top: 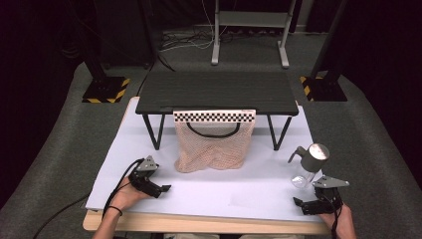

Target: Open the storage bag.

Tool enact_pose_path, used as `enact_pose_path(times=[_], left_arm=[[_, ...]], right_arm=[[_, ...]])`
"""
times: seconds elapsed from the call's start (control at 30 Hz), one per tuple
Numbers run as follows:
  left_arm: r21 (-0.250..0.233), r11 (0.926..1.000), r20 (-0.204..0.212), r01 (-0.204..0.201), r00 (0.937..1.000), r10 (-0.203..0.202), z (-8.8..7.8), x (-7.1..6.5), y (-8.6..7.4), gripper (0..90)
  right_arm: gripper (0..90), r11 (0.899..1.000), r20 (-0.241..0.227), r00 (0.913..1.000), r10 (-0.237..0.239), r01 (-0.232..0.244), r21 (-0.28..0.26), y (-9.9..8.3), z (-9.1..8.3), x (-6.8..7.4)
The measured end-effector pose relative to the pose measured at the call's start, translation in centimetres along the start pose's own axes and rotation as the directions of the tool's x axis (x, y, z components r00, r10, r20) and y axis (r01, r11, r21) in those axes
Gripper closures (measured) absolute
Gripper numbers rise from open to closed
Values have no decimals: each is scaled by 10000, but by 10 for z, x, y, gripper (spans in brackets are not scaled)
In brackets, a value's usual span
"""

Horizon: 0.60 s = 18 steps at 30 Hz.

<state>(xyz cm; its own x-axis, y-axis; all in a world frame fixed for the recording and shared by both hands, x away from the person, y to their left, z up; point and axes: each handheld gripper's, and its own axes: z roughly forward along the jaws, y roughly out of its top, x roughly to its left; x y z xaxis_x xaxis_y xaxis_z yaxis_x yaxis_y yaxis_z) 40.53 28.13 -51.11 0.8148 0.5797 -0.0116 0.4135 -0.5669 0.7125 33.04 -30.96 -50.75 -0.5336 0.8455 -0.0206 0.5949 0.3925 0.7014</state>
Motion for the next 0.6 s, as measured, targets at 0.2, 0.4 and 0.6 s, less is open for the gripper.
enact_pose_path(times=[0.2, 0.4, 0.6], left_arm=[[68, 9999, -273, 116, 9996, -114, 1, -4, 2, 8], [95, 9993, -237, -357, 9991, 359, -2, -13, 5, 14], [-163, 9997, -112, -195, 9998, 193, -10, -17, 12, 11]], right_arm=[[0, 9999, 253, 9996, -83, 80, 111, 1, -1, 3], [0, 9998, 345, 9993, -130, 125, 150, 2, -1, 4], [0, 9999, 357, 9994, -5, 0, 140, 1, -2, 4]])
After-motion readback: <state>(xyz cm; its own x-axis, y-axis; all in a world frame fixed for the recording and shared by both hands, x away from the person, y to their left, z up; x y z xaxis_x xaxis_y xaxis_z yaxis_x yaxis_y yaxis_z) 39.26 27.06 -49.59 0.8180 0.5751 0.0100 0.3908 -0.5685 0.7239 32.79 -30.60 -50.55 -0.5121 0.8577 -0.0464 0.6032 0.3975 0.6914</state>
